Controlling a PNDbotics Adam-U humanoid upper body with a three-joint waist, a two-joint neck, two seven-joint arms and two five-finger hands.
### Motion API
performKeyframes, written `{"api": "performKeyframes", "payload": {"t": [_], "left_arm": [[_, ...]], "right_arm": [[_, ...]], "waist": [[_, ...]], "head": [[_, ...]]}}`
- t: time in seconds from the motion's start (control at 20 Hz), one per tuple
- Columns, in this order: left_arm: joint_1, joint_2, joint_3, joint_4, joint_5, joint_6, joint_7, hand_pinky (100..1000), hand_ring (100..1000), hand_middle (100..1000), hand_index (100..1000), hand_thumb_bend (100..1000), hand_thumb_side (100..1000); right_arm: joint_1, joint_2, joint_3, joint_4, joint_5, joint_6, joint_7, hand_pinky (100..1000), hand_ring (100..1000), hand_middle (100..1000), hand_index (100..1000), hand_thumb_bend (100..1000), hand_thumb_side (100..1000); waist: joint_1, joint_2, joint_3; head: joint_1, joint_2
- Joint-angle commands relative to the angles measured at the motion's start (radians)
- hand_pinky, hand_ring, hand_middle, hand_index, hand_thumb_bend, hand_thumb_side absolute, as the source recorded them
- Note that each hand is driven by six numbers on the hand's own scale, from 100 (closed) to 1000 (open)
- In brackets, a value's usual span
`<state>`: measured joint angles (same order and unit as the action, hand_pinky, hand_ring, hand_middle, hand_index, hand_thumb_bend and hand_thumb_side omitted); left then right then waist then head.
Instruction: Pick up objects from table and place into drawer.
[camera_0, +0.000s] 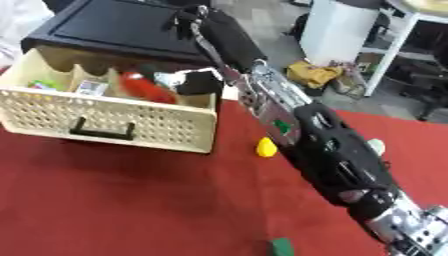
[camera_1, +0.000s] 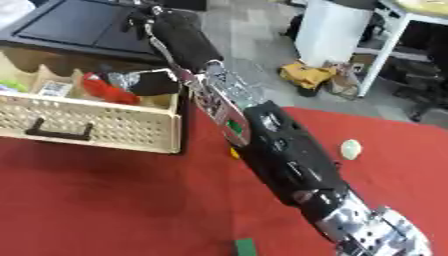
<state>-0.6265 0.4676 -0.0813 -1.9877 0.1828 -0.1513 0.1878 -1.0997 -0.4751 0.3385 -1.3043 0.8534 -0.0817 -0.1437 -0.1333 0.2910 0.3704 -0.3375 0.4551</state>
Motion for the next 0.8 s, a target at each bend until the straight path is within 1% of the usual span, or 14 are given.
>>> {"api": "performKeyframes", "payload": {"t": [0.05,0.25,0.35,0.55,0.7,0.75,0.8], "left_arm": [[-0.012,0.01,0.004,-0.012,-0.006,-0.001,-0.004,510,504,525,819,117,1000],[-0.012,0.009,0.004,-0.012,-0.006,0.0,-0.004,509,503,525,819,117,1000],[-0.011,0.009,0.005,-0.012,-0.006,0.0,-0.004,510,503,525,819,117,1000],[-0.009,0.009,0.007,-0.012,-0.006,0.0,0.0,510,504,525,819,117,1000],[-0.005,0.01,0.009,-0.012,-0.006,0.001,0.006,510,504,525,820,118,1000],[-0.003,0.011,0.011,-0.012,-0.006,0.001,0.009,510,504,525,820,118,1000],[-0.001,0.012,0.012,-0.012,-0.007,0.001,0.013,510,505,525,820,118,1000]], "right_arm": [[-0.025,-0.016,-0.017,-0.009,0.008,0.004,0.014,556,588,535,749,663,794],[-0.024,-0.016,-0.018,-0.008,0.006,0.005,0.018,554,585,534,746,653,795],[-0.024,-0.016,-0.019,-0.011,0.002,0.006,0.015,551,581,531,743,662,798],[-0.023,-0.021,-0.023,-0.031,-0.026,0.013,0.002,551,574,527,732,656,825],[-0.018,-0.028,-0.034,-0.067,-0.079,0.033,-0.001,550,565,521,721,634,873],[-0.015,-0.034,-0.042,-0.09,-0.108,0.044,-0.003,550,563,520,718,620,899],[-0.011,-0.042,-0.051,-0.12,-0.144,0.059,-0.006,550,561,519,713,587,951]], "waist": [[0.012,-0.017,0.002],[0.013,-0.017,0.0],[0.014,-0.016,-0.001],[0.016,-0.017,-0.003],[0.019,-0.02,-0.008],[0.021,-0.022,-0.011],[0.022,-0.024,-0.016]], "head": [[-0.005,-0.013],[-0.006,-0.013],[-0.004,-0.013],[0.0,-0.008],[0.011,0.0],[0.017,0.004],[0.024,0.009]]}}
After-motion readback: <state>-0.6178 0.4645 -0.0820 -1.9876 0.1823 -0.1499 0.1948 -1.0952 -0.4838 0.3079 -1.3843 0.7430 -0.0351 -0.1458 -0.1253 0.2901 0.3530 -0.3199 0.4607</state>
